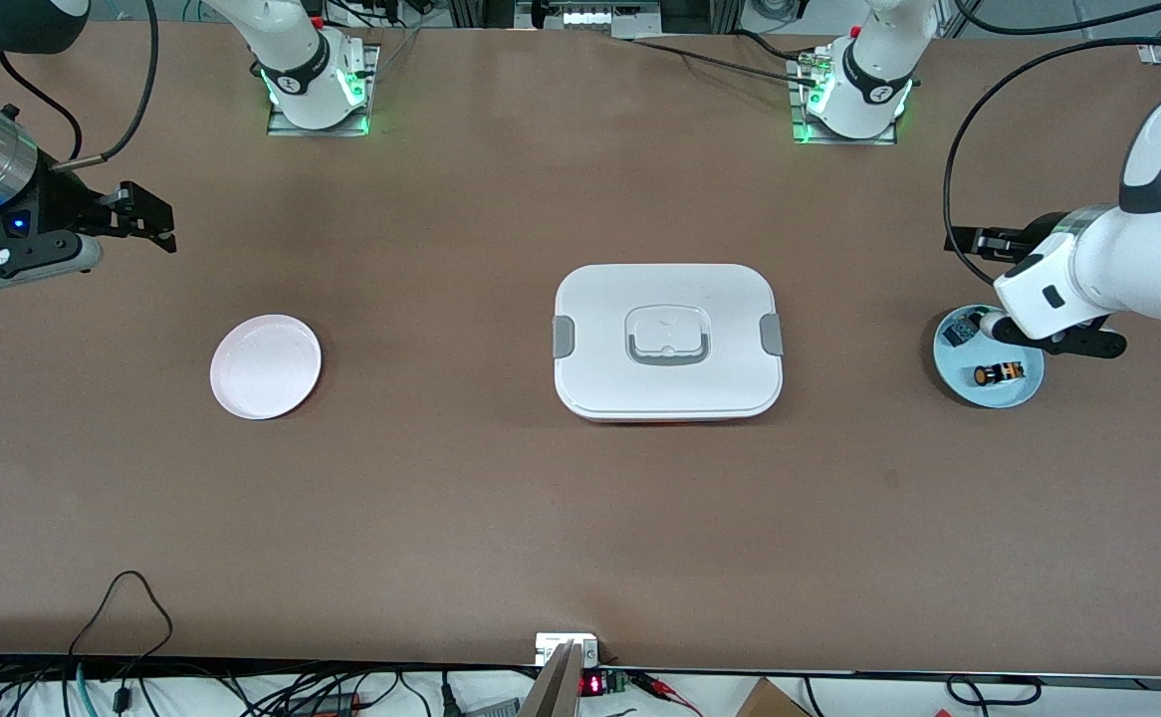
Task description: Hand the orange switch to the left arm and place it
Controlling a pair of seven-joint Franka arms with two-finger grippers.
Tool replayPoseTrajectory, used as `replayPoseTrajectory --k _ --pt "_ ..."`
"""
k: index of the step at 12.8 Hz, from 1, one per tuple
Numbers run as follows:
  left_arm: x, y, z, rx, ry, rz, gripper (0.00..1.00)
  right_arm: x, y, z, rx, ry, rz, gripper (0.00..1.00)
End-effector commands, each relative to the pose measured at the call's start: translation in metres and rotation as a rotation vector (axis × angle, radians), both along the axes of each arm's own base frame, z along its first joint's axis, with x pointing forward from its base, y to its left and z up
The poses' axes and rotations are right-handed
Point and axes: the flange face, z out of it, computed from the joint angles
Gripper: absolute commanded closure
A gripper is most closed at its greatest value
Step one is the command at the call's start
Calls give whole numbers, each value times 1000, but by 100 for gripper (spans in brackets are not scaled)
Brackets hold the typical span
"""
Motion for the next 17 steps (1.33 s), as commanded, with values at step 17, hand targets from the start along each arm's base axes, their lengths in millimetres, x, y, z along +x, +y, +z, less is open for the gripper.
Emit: replayPoseTrajectory --k 17 --pt "-12 37 41 -49 -566 106 0 -1 3 9 -9 -10 -6 0"
